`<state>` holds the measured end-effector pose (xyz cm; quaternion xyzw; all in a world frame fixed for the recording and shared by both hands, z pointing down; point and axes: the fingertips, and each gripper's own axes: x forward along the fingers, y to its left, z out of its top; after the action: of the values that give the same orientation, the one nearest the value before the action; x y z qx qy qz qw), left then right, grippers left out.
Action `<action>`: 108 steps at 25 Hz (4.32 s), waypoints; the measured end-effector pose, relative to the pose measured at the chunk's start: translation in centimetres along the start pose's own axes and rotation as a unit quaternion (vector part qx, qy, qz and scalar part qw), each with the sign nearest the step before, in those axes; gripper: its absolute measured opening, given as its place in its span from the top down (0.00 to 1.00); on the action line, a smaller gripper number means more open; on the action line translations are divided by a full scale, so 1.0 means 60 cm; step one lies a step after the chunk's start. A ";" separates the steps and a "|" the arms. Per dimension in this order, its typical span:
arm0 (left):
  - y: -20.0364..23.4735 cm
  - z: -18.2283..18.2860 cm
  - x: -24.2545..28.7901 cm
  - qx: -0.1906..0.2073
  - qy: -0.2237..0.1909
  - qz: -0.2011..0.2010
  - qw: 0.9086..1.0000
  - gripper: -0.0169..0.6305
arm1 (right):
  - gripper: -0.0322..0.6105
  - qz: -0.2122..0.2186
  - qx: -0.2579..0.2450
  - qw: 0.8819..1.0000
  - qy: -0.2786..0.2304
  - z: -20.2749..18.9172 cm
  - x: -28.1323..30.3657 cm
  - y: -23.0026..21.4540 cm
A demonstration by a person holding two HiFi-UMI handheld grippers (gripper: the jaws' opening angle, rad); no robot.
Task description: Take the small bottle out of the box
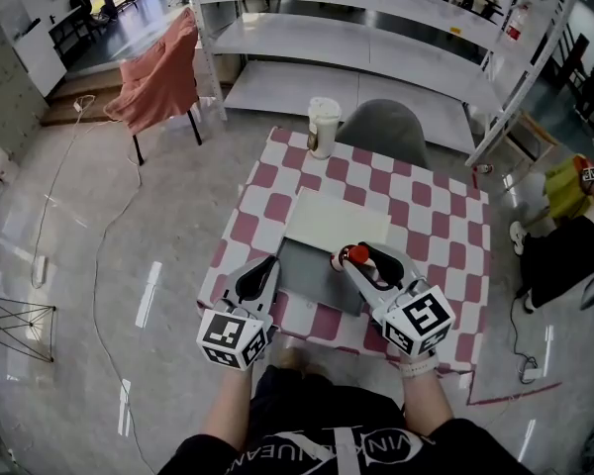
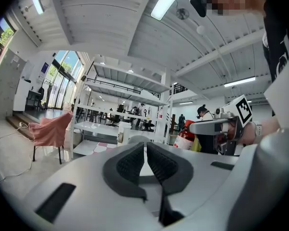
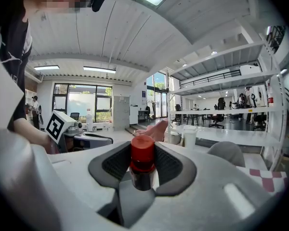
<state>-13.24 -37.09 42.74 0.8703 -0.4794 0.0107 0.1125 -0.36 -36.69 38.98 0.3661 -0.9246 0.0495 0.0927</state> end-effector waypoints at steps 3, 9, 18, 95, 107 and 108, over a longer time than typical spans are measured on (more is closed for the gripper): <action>-0.001 0.009 -0.001 0.001 -0.005 -0.001 1.000 0.94 | 0.74 0.003 -0.006 1.000 -0.005 0.011 -0.001 0.002; -0.005 0.034 -0.001 0.012 -0.013 -0.006 1.000 0.94 | 0.74 0.001 -0.015 1.000 -0.012 0.032 -0.007 0.000; -0.005 0.068 -0.012 0.021 -0.029 -0.006 0.999 0.94 | 0.74 -0.005 -0.029 0.999 -0.029 0.069 -0.020 0.000; 0.054 0.075 -0.010 0.013 -0.020 -0.001 1.000 0.94 | 0.74 -0.050 0.010 0.997 -0.050 0.072 -0.016 -0.057; 0.063 0.079 -0.010 0.009 -0.021 -0.003 1.000 0.94 | 0.74 -0.053 0.047 0.996 -0.063 0.066 -0.018 -0.062; 0.064 0.078 -0.009 0.008 -0.021 -0.003 1.000 0.94 | 0.74 -0.054 0.047 0.996 -0.061 0.064 -0.017 -0.062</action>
<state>-17.15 -39.56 38.83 0.8728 -0.4787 -0.0038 0.0955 2.40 -39.33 35.09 0.4214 -0.9043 0.0656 0.0210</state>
